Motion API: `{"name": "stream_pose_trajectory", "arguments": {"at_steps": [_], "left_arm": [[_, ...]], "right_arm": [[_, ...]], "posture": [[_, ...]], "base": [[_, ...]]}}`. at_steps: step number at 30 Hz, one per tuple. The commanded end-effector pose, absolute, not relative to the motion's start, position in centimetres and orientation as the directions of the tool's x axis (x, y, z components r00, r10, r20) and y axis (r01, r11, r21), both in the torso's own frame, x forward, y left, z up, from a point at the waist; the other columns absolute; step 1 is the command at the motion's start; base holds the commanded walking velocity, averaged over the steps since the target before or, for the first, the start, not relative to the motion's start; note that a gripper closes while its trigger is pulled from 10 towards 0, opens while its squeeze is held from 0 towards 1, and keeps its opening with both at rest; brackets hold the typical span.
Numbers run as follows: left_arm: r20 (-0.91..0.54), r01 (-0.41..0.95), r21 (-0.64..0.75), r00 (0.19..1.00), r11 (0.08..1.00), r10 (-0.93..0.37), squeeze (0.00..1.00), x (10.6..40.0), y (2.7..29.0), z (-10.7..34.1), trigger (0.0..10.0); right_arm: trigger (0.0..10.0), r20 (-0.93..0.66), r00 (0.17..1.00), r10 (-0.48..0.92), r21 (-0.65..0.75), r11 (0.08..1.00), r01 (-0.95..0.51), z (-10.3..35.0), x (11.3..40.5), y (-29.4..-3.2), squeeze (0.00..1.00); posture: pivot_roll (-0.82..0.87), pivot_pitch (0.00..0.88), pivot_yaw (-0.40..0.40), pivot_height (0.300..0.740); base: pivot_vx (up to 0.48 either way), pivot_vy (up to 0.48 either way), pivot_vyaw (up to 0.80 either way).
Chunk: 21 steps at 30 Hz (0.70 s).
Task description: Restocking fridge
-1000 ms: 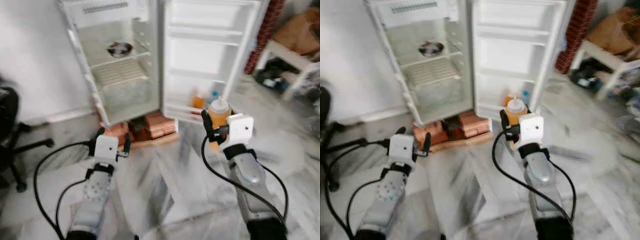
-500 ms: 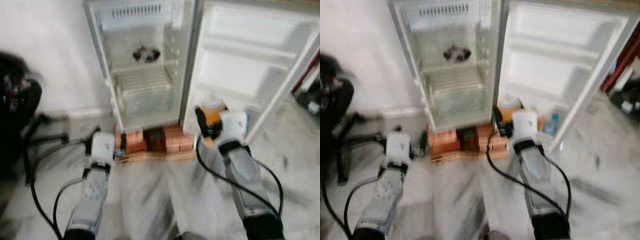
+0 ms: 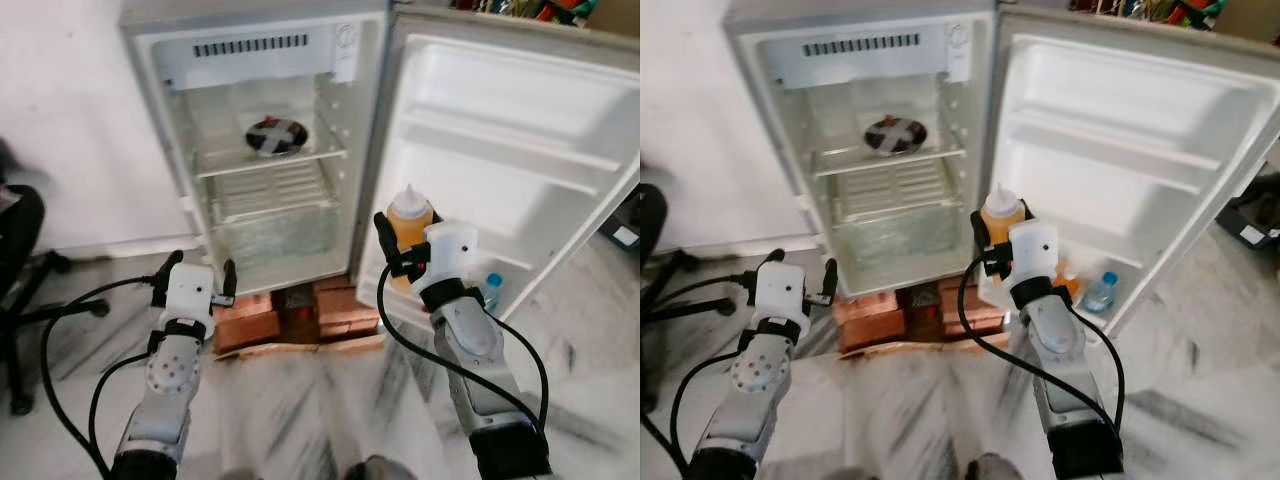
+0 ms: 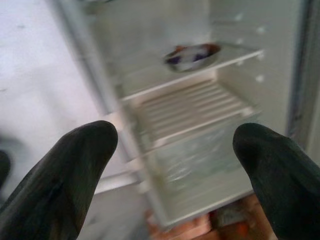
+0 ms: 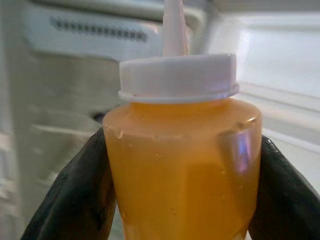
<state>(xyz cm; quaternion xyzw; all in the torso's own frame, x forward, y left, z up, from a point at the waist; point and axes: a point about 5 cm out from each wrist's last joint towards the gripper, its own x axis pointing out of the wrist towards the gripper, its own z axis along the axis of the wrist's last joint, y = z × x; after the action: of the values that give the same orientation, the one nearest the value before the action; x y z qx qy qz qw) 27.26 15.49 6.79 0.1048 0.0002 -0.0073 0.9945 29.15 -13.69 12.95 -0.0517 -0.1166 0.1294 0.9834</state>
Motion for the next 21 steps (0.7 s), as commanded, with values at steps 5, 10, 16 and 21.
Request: {"name": "stream_pose_trajectory", "arguments": {"at_steps": [5,10,16,21], "left_arm": [[-0.006,0.021,0.229,1.000,0.973,-0.020,0.00,27.1,16.0,6.8,10.0],[-0.009,0.029,0.231,1.000,0.973,-0.028,0.00,27.0,16.0,6.7,10.0],[-0.010,0.031,0.229,1.000,0.973,-0.029,0.00,26.9,16.1,6.7,10.0],[-0.002,0.029,0.221,1.000,0.975,-0.030,0.00,27.0,16.1,6.8,10.0]], "right_arm": [[10.0,0.234,0.940,0.247,-0.111,0.968,-0.226,13.0,29.1,-13.8,0.00],[10.0,0.217,0.950,0.225,-0.092,0.973,-0.210,12.1,28.6,-14.1,0.00],[10.0,0.207,0.949,0.237,-0.101,0.970,-0.220,11.7,28.3,-13.7,0.00],[10.0,0.209,0.948,0.238,-0.106,0.970,-0.220,11.8,28.4,-13.7,0.00]], "posture": [[0.11,0.053,-0.019,0.740],[0.11,0.056,-0.019,0.740],[0.11,0.057,-0.018,0.740],[0.11,0.057,-0.019,0.740]], "base": [[0.000,0.000,0.00],[0.000,-0.247,0.00],[0.000,-0.459,0.00],[0.000,-0.464,0.00]]}}
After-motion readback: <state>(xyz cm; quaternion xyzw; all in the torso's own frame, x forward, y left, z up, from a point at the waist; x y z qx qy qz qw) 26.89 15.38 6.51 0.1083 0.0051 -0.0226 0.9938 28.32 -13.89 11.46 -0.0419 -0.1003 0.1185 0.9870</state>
